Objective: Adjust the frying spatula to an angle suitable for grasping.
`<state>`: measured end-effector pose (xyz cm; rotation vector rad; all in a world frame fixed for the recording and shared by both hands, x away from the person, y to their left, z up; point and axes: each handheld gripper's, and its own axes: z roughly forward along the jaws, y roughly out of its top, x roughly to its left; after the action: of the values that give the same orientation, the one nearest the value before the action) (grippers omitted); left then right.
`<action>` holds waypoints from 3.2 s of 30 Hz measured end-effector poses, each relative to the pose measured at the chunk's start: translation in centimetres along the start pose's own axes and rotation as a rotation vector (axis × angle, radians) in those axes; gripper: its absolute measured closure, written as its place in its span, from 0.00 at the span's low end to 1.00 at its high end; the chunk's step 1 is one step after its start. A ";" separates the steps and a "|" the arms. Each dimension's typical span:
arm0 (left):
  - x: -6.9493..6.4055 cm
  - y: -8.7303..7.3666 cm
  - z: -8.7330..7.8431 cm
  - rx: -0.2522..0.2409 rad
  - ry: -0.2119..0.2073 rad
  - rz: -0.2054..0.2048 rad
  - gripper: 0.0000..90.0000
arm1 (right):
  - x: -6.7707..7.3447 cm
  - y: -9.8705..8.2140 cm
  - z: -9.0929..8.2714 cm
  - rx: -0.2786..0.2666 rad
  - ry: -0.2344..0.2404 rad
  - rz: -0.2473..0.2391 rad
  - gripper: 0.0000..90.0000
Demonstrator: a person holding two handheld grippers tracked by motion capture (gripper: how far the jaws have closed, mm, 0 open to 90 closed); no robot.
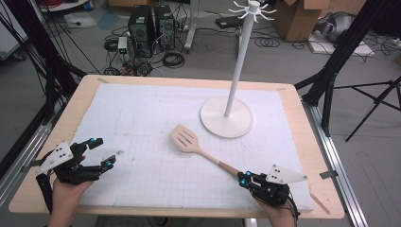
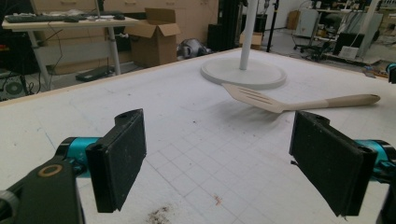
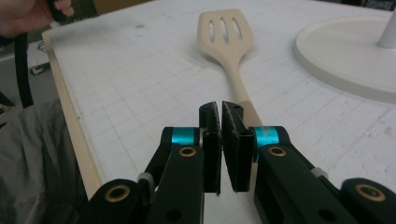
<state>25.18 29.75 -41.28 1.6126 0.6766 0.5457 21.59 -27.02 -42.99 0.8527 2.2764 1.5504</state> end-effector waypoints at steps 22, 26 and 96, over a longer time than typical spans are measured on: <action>-0.1 -0.1 0.0 0.007 0.002 0.002 0.21 | -0.6 -1.0 1.0 0.246 -0.109 -0.025 0.99; -0.1 -0.1 0.0 0.010 0.004 0.003 0.22 | -1.1 -0.9 0.9 0.245 -0.116 -0.019 0.99; -0.2 0.2 -0.6 0.001 0.001 0.006 0.22 | -10.3 2.2 6.0 0.261 -0.384 0.162 0.99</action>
<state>24.63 30.03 -41.03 1.6158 0.6734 0.5508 33.58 -28.08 -44.47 1.3050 2.1895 1.0394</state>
